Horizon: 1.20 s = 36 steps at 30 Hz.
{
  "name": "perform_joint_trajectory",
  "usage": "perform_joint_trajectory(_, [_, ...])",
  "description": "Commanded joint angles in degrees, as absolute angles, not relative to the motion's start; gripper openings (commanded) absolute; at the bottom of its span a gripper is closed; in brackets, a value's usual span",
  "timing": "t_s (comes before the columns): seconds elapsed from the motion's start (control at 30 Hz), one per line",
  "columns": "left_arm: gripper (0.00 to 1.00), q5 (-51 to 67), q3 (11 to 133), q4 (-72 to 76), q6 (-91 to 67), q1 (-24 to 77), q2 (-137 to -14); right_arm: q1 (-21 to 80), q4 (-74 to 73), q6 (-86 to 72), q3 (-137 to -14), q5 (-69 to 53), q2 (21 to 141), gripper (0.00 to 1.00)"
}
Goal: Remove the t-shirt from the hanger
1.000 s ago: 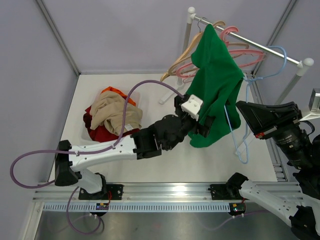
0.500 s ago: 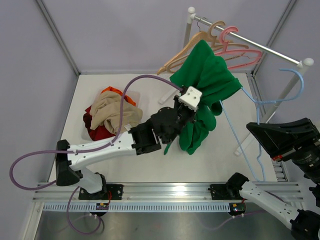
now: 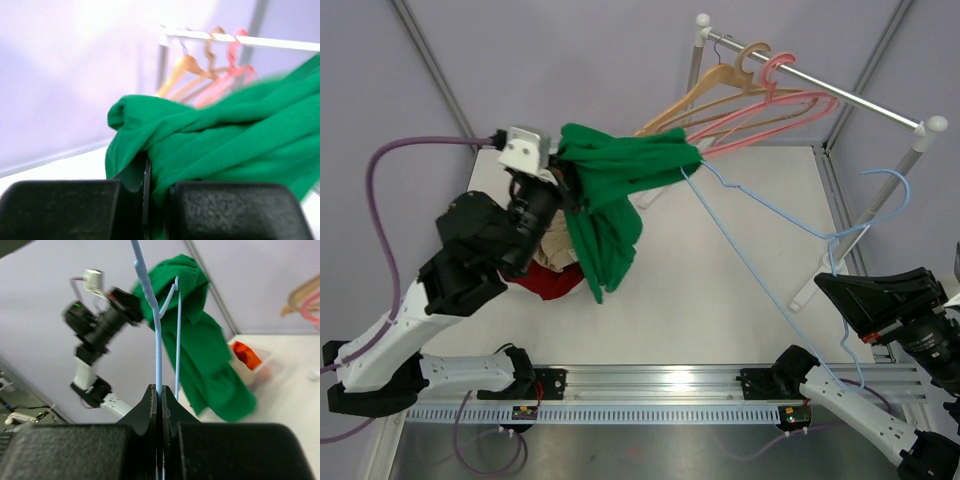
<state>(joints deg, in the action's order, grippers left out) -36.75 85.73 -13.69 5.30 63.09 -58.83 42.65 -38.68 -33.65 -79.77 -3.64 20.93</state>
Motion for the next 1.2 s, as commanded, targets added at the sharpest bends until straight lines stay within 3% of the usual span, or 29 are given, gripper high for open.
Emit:
perform_joint_trajectory(0.0, [0.0, -33.1, 95.3, -20.7, 5.8, 58.2, -58.0, 42.7, -44.1, -32.5, -78.7, 4.6, 19.3, 0.0])
perform_joint_trajectory(0.13, [0.0, -28.3, 104.2, -24.1, 5.6, 49.8, -61.0, 42.7, -44.9, -31.5, -77.6, 7.6, 19.9, 0.0])
perform_joint_trajectory(0.33, [0.0, -13.3, 111.2, -25.7, -1.9, 28.1, -68.5, 42.7, -44.8, -30.4, -78.0, 7.2, 21.4, 0.0])
perform_joint_trajectory(0.43, [0.0, -11.5, 110.3, -25.6, -4.1, 19.0, -71.6, 42.7, -46.2, -30.0, -78.8, 8.0, 21.5, 0.0])
perform_joint_trajectory(0.5, [0.0, -6.8, 104.7, -24.0, -8.3, 10.4, -72.2, 42.7, -47.2, -29.4, -79.4, 9.0, 21.5, 0.0])
perform_joint_trajectory(0.57, [0.0, -9.3, 100.0, -23.3, -8.2, 7.4, -72.4, 42.7, -48.3, -29.4, -79.4, 9.8, 21.3, 0.0])
perform_joint_trajectory(0.83, [0.0, -14.6, 68.4, -21.1, -11.2, 7.7, -63.1, 42.7, -51.1, -29.4, -76.6, 23.1, 23.3, 0.0])
perform_joint_trajectory(0.97, [0.0, -26.5, 60.0, -21.4, -7.1, 15.6, -57.7, 42.7, -49.9, -28.8, -74.3, 30.7, 25.4, 0.0])
perform_joint_trajectory(1.07, [0.0, -29.4, 57.0, -24.9, -5.9, 19.6, -54.0, 42.7, -47.0, -26.6, -72.5, 39.3, 28.0, 0.0])
perform_joint_trajectory(1.17, [0.07, -30.1, 53.5, -28.3, -7.5, 20.6, -51.7, 42.7, -43.8, -23.9, -71.9, 46.7, 31.7, 0.0])
